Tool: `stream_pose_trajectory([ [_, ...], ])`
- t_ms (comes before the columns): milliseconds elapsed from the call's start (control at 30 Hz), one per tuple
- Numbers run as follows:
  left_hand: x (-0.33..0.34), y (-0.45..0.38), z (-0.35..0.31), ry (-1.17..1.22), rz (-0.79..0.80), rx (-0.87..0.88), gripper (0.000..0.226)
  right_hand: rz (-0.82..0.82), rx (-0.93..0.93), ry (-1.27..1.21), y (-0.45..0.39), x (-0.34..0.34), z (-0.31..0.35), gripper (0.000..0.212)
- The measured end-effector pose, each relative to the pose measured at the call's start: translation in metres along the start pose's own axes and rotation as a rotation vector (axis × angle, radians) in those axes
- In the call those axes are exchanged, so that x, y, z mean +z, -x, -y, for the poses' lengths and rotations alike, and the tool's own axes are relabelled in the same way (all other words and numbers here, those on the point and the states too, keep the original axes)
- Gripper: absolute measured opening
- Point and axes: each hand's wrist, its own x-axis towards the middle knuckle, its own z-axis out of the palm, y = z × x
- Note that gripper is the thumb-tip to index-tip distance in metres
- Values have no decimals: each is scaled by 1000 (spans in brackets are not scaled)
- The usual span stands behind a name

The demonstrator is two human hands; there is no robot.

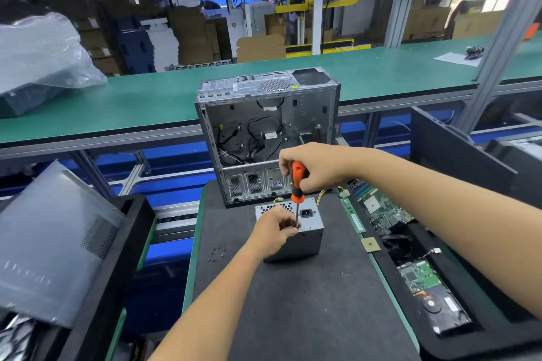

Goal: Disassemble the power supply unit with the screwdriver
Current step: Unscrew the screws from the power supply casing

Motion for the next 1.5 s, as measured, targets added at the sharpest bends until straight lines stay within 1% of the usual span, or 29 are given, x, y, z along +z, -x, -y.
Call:
stream_pose_trajectory([
  [67, 0, 1, -1, 30, -1, -13, 12, -59, 39, 141, -1, 3, 0, 25],
  [133, 0, 1, -2, 50, -8, -22, 13, -100, 113, 305, -3, 4, 0, 33],
  [167, 0, 1, -2, 52, -8, -22, 13, -93, 105, 305, -5, 4, -1, 30],
  [233, 0, 1, -1, 42, -2, -18, 12, -17, 48, 134, -3, 1, 0, 11],
  [300, -1, 1, -2, 29, -4, -15, 11, 59, 11, 6, 1, -4, 0, 27],
  [333, -1, 1, -2, 35, -8, -17, 10, 62, 8, -3, 3, -4, 0, 29],
  [400, 1, 1, -2, 44, -18, -25, 11, -20, 31, 123, 1, 1, 2, 20],
  [467, 2, 2, -3, 37, -26, -32, 13, -106, 117, 283, -3, 5, 2, 36],
  [500, 3, 2, -4, 36, -33, -33, 13, -116, 135, 310, -6, 6, 1, 39],
  [533, 3, 2, -4, 38, -41, -32, 14, -107, 111, 280, -7, 5, 1, 35],
  [600, 5, 2, -4, 43, -58, -27, 20, -7, 39, 111, -5, 0, 0, 13],
  [667, 7, 2, -3, 27, -75, -27, 20, 87, 13, 6, -1, -6, -1, 29],
  [700, 8, 2, -2, 13, -80, -29, 16, 79, 24, 20, -1, -6, -3, 27],
  [733, 9, 1, -1, -1, -83, -31, 13, 43, 39, 79, -1, -5, -3, 23],
  [800, 10, 1, -1, -4, -81, -33, 12, -53, 107, 295, -5, -2, -4, 46],
  [833, 10, 1, -1, 6, -81, -34, 13, -88, 126, 345, -6, -1, -4, 52],
  [867, 11, 1, 0, 17, -87, -37, 16, -99, 101, 339, -7, 0, -5, 50],
  [900, 11, 1, 0, 22, -99, -40, 22, -77, 57, 277, -7, 0, -5, 40],
  [967, 15, 0, 1, 16, -128, -44, 32, 4, -13, 149, -4, -5, -7, 11],
  [1000, 17, 0, 0, 4, -140, -46, 34, 33, -22, 116, -2, -8, -7, 9],
  [1033, 18, 0, 0, -16, -149, -48, 34, 47, -18, 88, -1, -10, -9, 12],
  [1167, 24, -1, 1, -97, -166, -53, 38, 22, 21, 7, 2, -12, -23, 11],
  [1300, 25, -3, 2, -93, -163, -73, 38, -3, 60, -87, 3, -12, -33, 12],
  [1400, 21, -4, 2, -101, -123, -80, 34, 8, 38, -64, 3, -12, -33, 11],
  [1467, 19, -4, 1, -125, -108, -68, 31, 6, 31, -7, 1, -9, -31, 3],
  [1500, 19, -4, 1, -133, -105, -59, 29, -1, 46, 60, -1, -8, -30, 13],
])
